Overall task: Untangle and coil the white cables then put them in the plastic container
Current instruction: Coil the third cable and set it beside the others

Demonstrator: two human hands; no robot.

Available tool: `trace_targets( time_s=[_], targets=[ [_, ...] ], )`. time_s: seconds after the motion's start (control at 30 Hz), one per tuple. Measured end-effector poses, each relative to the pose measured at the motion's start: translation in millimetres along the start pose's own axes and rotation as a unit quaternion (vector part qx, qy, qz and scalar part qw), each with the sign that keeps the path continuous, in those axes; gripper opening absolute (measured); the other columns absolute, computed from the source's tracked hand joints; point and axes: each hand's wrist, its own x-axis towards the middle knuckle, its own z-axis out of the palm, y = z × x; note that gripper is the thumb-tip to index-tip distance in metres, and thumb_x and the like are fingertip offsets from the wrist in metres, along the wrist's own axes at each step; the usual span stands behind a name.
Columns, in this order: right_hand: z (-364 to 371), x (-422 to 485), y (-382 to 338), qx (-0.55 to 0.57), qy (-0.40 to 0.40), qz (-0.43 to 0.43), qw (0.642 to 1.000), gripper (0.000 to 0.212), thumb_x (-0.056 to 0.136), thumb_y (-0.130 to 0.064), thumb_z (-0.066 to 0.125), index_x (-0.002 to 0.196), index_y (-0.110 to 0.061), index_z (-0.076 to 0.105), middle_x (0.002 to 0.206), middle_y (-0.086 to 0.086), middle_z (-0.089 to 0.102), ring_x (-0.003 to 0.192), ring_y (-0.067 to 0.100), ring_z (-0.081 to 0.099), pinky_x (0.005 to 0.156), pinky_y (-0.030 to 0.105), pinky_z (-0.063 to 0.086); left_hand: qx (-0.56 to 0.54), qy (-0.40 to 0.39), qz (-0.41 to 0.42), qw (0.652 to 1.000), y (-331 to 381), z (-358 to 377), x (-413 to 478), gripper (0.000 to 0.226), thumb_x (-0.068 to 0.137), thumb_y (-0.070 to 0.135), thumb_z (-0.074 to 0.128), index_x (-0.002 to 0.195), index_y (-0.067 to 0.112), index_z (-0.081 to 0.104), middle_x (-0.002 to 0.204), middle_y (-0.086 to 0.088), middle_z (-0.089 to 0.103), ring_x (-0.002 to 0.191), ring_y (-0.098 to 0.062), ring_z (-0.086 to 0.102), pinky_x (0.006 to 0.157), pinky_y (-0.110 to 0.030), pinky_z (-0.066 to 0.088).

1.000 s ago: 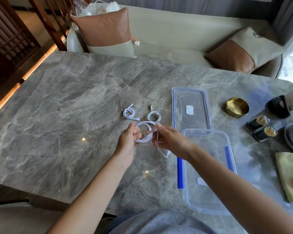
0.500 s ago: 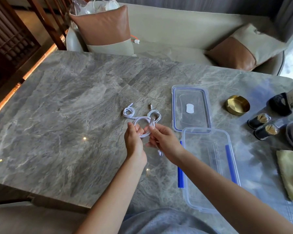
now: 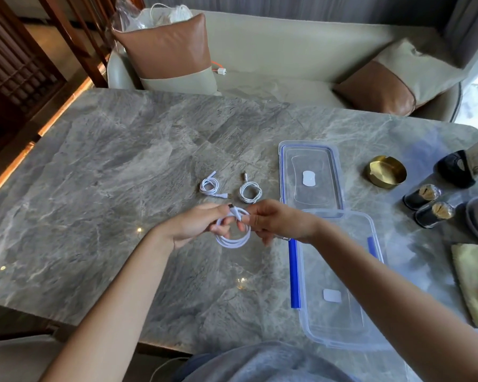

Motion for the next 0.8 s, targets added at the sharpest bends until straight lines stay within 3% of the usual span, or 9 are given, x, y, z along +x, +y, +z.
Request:
trace_targets(
  time_s=[0.17, 0.3, 0.37, 0.5, 0.57, 0.67, 0.8],
  targets=[
    [9, 5, 0, 0.068, 0.188, -0.045, 0.979, 0.038, 0.1, -0.019, 0.04, 0.063, -0.015, 0.046, 0.045, -0.017, 0.037, 0.041, 0.002, 0.033, 0.046, 0.02, 0.034, -0.116, 0.154, 0.042, 0.98, -5, 10, 13, 0.036, 0.1, 0.023, 0.029, 0.067, 0.016, 0.042, 0.041, 0.01, 0.037, 0.064, -0.016, 0.041, 0.064, -0.015, 0.041],
    [29, 6, 10, 0.11, 0.286, -0.063, 0.95, 0.037, 0.1, -0.022, 0.04, 0.064, -0.015, 0.045, 0.055, -0.005, 0.037, 0.041, 0.003, 0.033, 0.045, 0.021, 0.033, -0.226, 0.27, 0.075, 0.933, -10, 20, 23, 0.037, 0.101, 0.025, 0.028, 0.066, 0.018, 0.04, 0.04, 0.01, 0.036, 0.063, -0.014, 0.039, 0.07, -0.026, 0.032],
    [42, 9, 15, 0.127, 0.322, -0.067, 0.936, 0.036, 0.099, -0.027, 0.043, 0.065, -0.018, 0.049, 0.054, -0.007, 0.037, 0.041, 0.004, 0.032, 0.043, 0.021, 0.032, -0.272, 0.318, 0.101, 0.903, -11, 26, 26, 0.038, 0.101, 0.025, 0.028, 0.066, 0.019, 0.04, 0.039, 0.01, 0.036, 0.061, -0.011, 0.043, 0.072, -0.025, 0.034],
    [58, 20, 16, 0.156, 0.356, -0.075, 0.918, 0.039, 0.098, -0.029, 0.044, 0.061, -0.03, 0.056, 0.049, -0.015, 0.039, 0.043, 0.003, 0.031, 0.04, 0.017, 0.028, -0.278, 0.391, 0.137, 0.867, -13, 47, 29, 0.037, 0.101, 0.026, 0.027, 0.066, 0.02, 0.039, 0.043, 0.012, 0.036, 0.062, -0.007, 0.055, 0.076, -0.021, 0.038],
    [56, 24, 16, 0.123, 0.384, -0.072, 0.912, 0.037, 0.097, -0.026, 0.045, 0.061, -0.025, 0.052, 0.051, -0.014, 0.039, 0.046, 0.002, 0.032, 0.045, 0.018, 0.029, -0.256, 0.411, 0.142, 0.863, -16, 56, 29, 0.036, 0.101, 0.027, 0.028, 0.067, 0.021, 0.038, 0.047, 0.012, 0.037, 0.069, -0.013, 0.05, 0.077, -0.025, 0.035],
    [49, 20, 17, 0.036, 0.382, -0.071, 0.921, 0.034, 0.098, -0.023, 0.042, 0.064, -0.022, 0.044, 0.057, -0.01, 0.04, 0.051, 0.005, 0.034, 0.053, 0.025, 0.03, -0.24, 0.392, 0.161, 0.873, -24, 58, 26, 0.036, 0.101, 0.022, 0.028, 0.066, 0.022, 0.037, 0.053, 0.012, 0.039, 0.066, -0.013, 0.039, 0.078, -0.03, 0.03],
    [46, 12, 14, -0.059, 0.34, -0.061, 0.936, 0.028, 0.097, -0.027, 0.044, 0.072, -0.015, 0.045, 0.064, -0.005, 0.043, 0.062, 0.012, 0.038, 0.061, 0.032, 0.035, -0.219, 0.37, 0.156, 0.889, -32, 51, 18, 0.037, 0.1, 0.025, 0.03, 0.064, 0.023, 0.038, 0.052, 0.012, 0.041, 0.066, -0.011, 0.04, 0.075, -0.031, 0.026]
  ],
)
